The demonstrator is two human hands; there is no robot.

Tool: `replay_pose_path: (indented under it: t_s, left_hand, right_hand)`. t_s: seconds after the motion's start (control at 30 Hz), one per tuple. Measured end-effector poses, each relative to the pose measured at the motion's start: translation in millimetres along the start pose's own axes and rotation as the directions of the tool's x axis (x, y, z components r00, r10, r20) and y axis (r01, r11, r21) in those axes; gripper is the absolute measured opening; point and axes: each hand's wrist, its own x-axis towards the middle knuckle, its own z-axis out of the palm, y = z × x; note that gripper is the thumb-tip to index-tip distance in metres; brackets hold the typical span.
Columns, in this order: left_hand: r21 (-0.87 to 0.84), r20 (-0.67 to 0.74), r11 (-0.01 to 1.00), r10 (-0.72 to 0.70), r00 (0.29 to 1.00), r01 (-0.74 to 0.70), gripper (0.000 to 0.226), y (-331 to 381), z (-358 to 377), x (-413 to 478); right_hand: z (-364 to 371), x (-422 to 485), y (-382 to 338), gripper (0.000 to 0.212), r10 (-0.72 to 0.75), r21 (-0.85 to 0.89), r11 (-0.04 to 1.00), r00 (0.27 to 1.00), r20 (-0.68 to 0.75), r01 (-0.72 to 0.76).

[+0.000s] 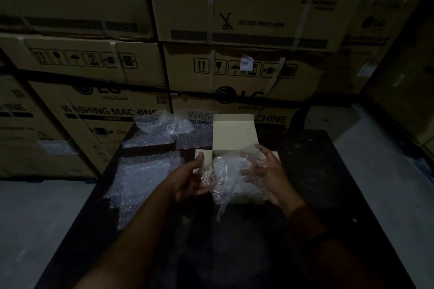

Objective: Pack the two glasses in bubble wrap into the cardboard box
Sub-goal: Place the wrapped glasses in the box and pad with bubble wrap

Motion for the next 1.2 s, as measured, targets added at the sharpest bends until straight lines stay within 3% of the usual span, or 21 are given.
replay_pose_path:
  t_s: [0.1, 0.17, 0.3, 0.43, 0.57, 0.7, 0.77, 0.87, 0.97, 1.1, 1.2]
  left_hand:
    - [0.035, -0.05, 0.988, 0.155, 0.987, -0.153, 0.049, -5, 17, 3]
    - [0.051, -0.131, 0.962, 0.274, 0.953, -0.27, 0.054, -1, 26, 3]
    - [-0.038, -0.15, 0.925, 0.37, 0.917, -0.379, 0.046, 11, 39, 1]
    - [0.147, -0.105, 0.9, 0.427, 0.898, -0.411, 0.056, 9, 45, 6]
    - [0.318, -0.119, 0.854, 0.467, 0.876, -0.412, 0.066, 4, 46, 19]
    - [0.295, -0.27, 0.848, 0.516, 0.813, -0.44, 0.051, -5, 52, 33]
    - [0.32, -0.312, 0.833, 0.543, 0.78, -0.452, 0.043, -9, 56, 40]
    - [0.426, -0.331, 0.778, 0.609, 0.721, -0.461, 0.041, -14, 59, 51]
    - [0.564, -0.295, 0.697, 0.672, 0.679, -0.444, 0.034, -21, 55, 62]
    - [0.675, -0.304, 0.654, 0.668, 0.679, -0.341, 0.021, -24, 50, 74]
    - [0.683, -0.316, 0.648, 0.678, 0.664, -0.337, 0.024, -18, 51, 78]
  right_hand:
    - [-17, 1, 1, 0.09, -0.006, -0.015, 1.0, 0.998, 0.07, 0.007]
    - [-25, 0, 2, 0.097, -0.002, -0.096, 0.995, 0.995, 0.101, 0.012]
    - [-39, 2, 5, 0.085, -0.032, -0.391, 0.918, 0.995, 0.095, 0.066]
    - [-57, 8, 13, 0.086, -0.056, -0.555, 0.819, 0.983, 0.173, 0.145]
    - [-72, 11, 15, 0.078, -0.124, -0.601, 0.766, 0.97, 0.207, 0.227]
    - [-79, 15, 16, 0.05, -0.088, -0.408, 0.91, 0.996, -0.012, 0.076]
    - [-83, 18, 15, 0.047, -0.056, -0.444, 0.895, 0.998, -0.042, 0.032]
    - [-90, 17, 13, 0.051, -0.073, -0.676, 0.734, 0.997, 0.004, 0.057]
    - [-96, 19, 13, 0.056, -0.138, -0.866, 0.481, 0.987, 0.079, 0.137]
    - [-101, 32, 18, 0.059, -0.11, -0.962, 0.199, 0.98, 0.169, 0.188]
    - [-97, 40, 16, 0.062, -0.127, -0.976, 0.095, 0.975, 0.182, 0.195]
